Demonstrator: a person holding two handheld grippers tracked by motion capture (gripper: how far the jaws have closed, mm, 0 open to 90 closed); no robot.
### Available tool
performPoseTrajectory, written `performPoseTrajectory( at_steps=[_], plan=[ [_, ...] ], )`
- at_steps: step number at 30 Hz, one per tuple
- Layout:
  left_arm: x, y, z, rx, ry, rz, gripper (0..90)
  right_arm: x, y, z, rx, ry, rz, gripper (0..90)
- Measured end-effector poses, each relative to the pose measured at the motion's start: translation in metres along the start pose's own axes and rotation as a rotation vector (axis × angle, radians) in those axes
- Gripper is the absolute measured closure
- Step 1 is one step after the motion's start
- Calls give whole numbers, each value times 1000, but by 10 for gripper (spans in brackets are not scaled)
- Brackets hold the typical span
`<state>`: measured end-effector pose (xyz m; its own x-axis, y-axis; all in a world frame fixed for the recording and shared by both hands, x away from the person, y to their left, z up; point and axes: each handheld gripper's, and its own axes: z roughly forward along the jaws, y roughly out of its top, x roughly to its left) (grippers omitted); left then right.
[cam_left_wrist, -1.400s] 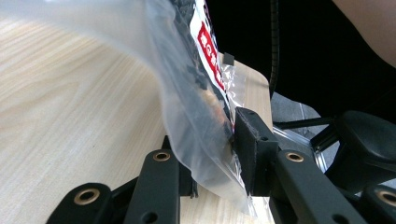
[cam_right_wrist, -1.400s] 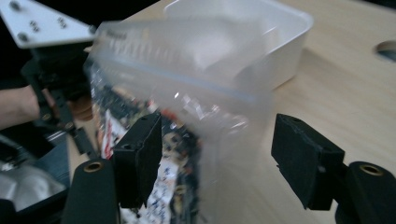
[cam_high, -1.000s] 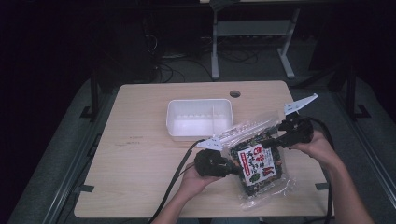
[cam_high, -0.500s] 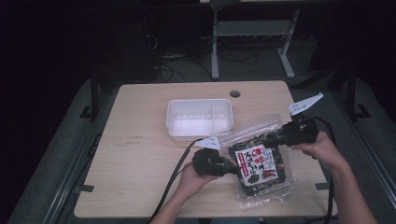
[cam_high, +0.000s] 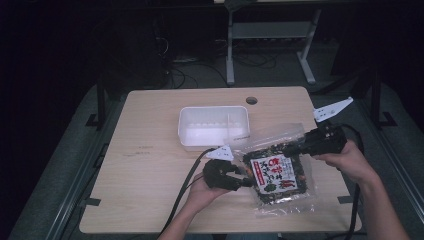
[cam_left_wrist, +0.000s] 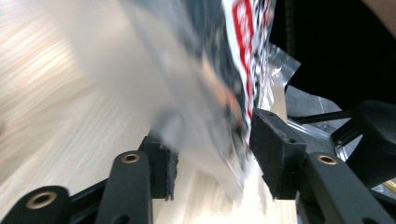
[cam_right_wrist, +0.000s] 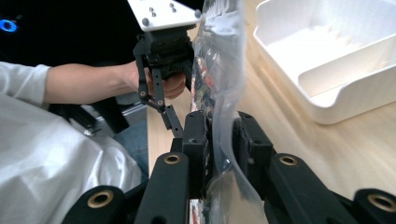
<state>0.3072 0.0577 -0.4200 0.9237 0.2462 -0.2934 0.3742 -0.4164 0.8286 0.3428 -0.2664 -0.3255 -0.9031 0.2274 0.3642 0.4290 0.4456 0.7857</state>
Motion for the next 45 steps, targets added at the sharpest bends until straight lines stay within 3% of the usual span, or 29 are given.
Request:
performPoseTrajectory(
  at_steps=[4,11,17,24,45],
  plan=[
    [1,-2,-6,9,30,-4,455,5,2,-4,-11,-25,-17,758],
    [2,-5,-21,66,98,30,422,17,9,-14,-50,-126,-46,764],
    [1,-9,-31,110,143,55,390,23,16,-16,-82,-180,-65,766],
    [-2,-15,-44,148,193,84,350,28,28,-13,-125,-211,-80,766],
    [7,-47,-85,199,260,56,302,42,71,7,-242,-294,-73,765]
  ],
)
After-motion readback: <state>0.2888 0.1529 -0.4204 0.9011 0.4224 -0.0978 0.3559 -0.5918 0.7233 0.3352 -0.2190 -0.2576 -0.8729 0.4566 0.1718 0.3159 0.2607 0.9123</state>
